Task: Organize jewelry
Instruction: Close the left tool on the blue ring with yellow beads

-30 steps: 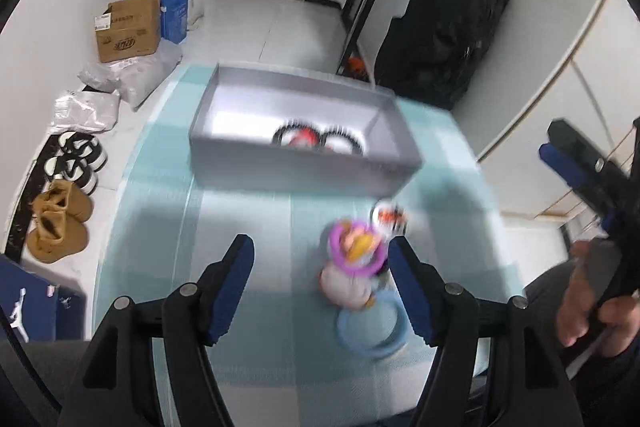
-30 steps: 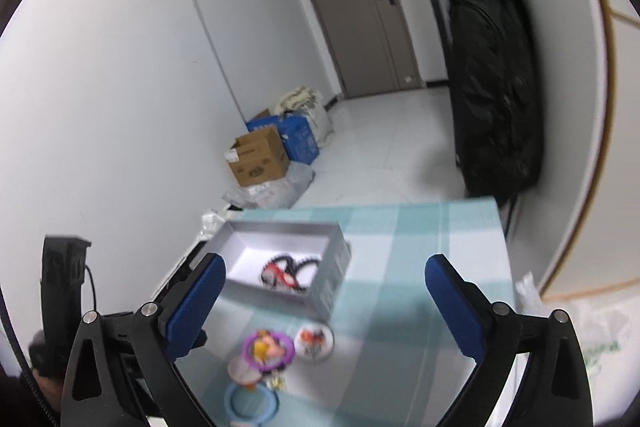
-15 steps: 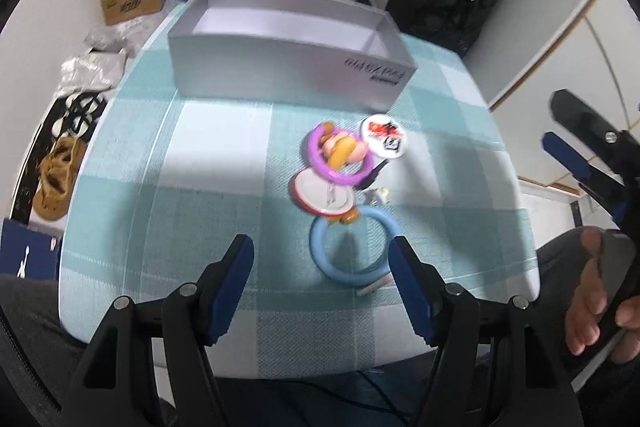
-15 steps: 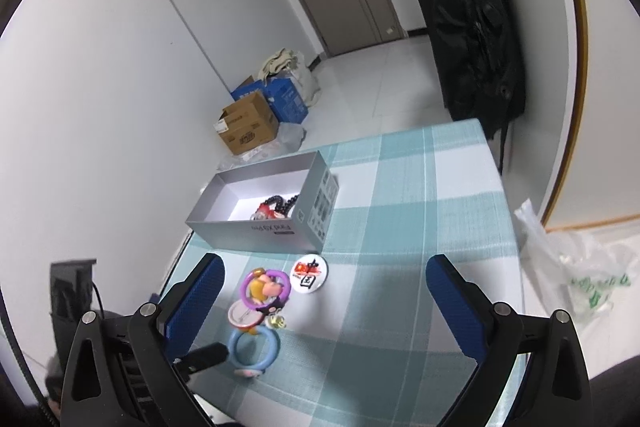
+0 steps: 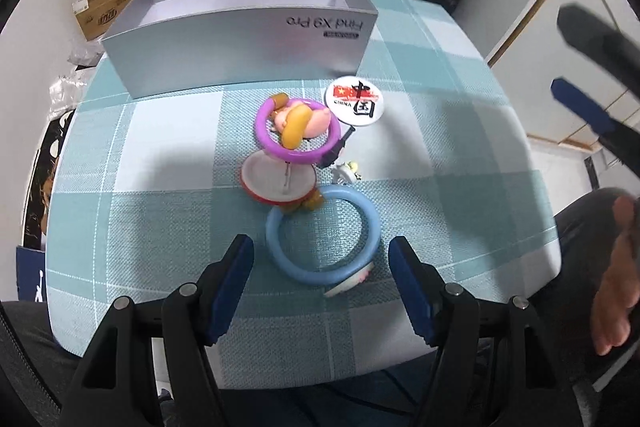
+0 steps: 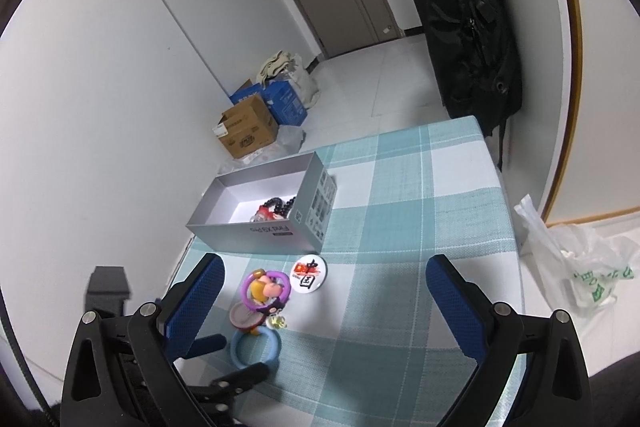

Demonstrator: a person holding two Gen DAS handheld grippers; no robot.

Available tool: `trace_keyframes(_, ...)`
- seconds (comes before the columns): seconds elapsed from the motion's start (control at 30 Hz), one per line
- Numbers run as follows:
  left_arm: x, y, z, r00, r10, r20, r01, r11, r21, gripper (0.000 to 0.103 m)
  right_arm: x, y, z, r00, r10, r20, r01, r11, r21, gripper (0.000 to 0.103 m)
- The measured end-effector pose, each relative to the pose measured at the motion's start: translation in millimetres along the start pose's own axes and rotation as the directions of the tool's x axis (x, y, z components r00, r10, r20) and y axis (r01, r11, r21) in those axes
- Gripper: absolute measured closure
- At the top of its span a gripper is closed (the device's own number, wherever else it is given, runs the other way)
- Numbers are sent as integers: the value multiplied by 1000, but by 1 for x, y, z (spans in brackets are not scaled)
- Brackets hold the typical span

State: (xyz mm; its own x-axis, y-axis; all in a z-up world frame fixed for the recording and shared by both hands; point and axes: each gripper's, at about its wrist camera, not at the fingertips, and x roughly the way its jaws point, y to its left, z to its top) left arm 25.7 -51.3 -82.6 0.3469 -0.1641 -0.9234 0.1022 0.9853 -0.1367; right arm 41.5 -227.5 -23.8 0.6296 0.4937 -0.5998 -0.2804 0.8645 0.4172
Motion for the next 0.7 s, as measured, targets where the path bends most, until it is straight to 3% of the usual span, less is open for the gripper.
trace_keyframes(0.1,4,-6,4,998,65,-19,-64,997,34,38,2,-2,0,1000,-7,-5,7,1000,4,1)
trace_keyframes(0.3,6,-9,5,995,94,-22,-92,993,69,39,2,-3,1,1000,-9,-8,9,1000,9,1)
trace_keyframes(0.37,5,-10,5,996,84,-15,-82,993,82,46,2,-4,1,1000,-11,-8,11,1000,9,1)
trace_keyframes(0.53,4,-8,3,998,59,-6,-58,995,86,47,4,-5,0,1000,-14,-17,15,1000,18,1)
trace_keyframes(0.7,-4,3,1,999,-38,-11,39,999,31,47,4,-6,-1,1000,-18,-19,18,1000,18,1)
